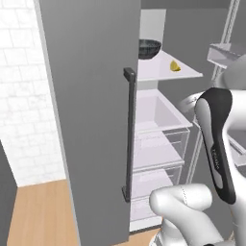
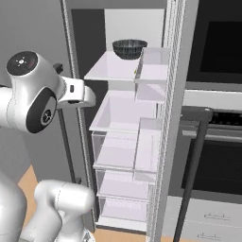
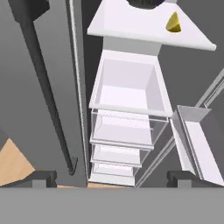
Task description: Grab a lemon wedge from the fridge and one ice cube from the ice bowl, and put them in the glass of lemonade.
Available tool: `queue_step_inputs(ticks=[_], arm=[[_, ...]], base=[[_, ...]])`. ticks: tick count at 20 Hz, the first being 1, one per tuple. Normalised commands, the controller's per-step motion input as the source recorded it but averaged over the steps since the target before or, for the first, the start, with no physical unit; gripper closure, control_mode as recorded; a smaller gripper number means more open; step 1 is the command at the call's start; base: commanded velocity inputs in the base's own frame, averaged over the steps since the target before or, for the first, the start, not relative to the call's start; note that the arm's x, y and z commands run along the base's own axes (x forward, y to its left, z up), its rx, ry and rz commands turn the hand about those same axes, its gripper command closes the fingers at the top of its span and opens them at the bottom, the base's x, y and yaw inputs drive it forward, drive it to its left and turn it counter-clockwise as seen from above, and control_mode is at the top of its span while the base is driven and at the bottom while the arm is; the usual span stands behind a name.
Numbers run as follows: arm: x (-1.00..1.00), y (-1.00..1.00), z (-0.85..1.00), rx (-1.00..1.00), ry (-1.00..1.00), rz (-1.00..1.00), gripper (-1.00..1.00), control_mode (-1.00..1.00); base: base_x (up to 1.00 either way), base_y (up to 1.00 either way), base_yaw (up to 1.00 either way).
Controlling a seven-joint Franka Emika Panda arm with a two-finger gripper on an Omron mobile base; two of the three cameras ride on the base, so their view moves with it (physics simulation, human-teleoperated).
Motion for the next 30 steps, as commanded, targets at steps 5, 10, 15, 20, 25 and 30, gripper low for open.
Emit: queue_step_inputs(ticks=[5,10,15,20,25,30], arm=[[0.0,0.0,0.0,0.0,0.0,0.0,-1.0,1.0],[0.0,0.0,0.0,0.0,0.0,0.0,-1.0,1.0],[0.0,0.0,0.0,0.0,0.0,0.0,-1.0,1.0],[0.0,0.0,0.0,0.0,0.0,0.0,-1.0,1.0],[0.0,0.0,0.0,0.0,0.0,0.0,-1.0,1.0],[0.0,0.0,0.0,0.0,0.0,0.0,-1.0,1.0]], base=[[0.47,-0.01,-0.08],[0.0,0.0,-0.2],[0.22,-0.02,-0.05],[0.26,-0.11,-0.13],[0.16,-0.02,-0.27],[0.51,0.0,-0.13]])
